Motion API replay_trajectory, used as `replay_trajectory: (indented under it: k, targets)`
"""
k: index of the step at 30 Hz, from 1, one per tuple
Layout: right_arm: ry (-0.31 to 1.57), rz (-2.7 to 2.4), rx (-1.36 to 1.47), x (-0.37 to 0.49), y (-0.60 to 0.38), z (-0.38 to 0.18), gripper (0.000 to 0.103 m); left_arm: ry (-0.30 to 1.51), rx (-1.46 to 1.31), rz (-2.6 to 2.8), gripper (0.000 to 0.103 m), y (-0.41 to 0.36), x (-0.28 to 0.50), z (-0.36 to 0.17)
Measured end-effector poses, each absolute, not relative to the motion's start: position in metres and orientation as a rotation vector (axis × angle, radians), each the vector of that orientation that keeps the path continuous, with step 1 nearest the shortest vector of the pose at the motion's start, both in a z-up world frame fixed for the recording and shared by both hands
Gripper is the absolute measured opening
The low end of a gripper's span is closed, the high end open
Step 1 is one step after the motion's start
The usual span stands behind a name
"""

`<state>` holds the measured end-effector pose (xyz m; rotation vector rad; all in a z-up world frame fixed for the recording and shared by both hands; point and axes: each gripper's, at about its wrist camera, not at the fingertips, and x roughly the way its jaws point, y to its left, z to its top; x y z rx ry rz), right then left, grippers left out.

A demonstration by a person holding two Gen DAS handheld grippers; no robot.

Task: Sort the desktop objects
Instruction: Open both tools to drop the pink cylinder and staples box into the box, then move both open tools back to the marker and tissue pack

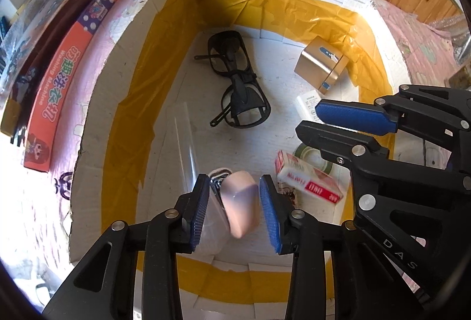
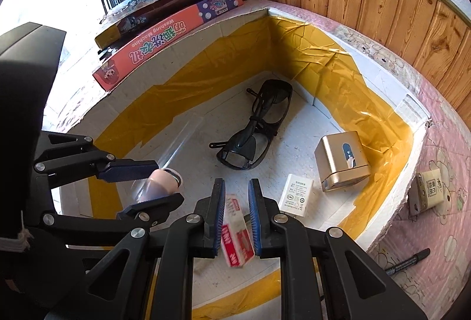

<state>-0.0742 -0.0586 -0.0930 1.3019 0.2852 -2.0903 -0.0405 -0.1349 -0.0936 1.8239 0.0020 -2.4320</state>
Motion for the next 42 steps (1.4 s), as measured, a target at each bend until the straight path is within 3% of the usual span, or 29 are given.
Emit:
replay_trajectory:
  k: [4,10,31,42]
  targets:
    - [0.268,-2.102,1.270,-0.072,-0.053,-0.088,0.028,-0.005,1.798,-2.430,0.040,-0.140,-0.038,-0.089]
    - [0.231,-2.111,1.232,-0.070,-0.049,-0.076,0.031,-0.024,1.717,-2.435,0.041,-0.146,-0.037,-0.076]
    - [0.031,-2.246,1.001,-0.057,0.002,-0.021,0.039,-0.005,1.241,-2.718,0.041,-0.120,-0.034,0.009]
    - [-0.050,-2.340,0.950,-0.058,0.068,-0.003,0.040,-0.012,1.184,-2.857,0.040,-0.076,-0.036,0.020]
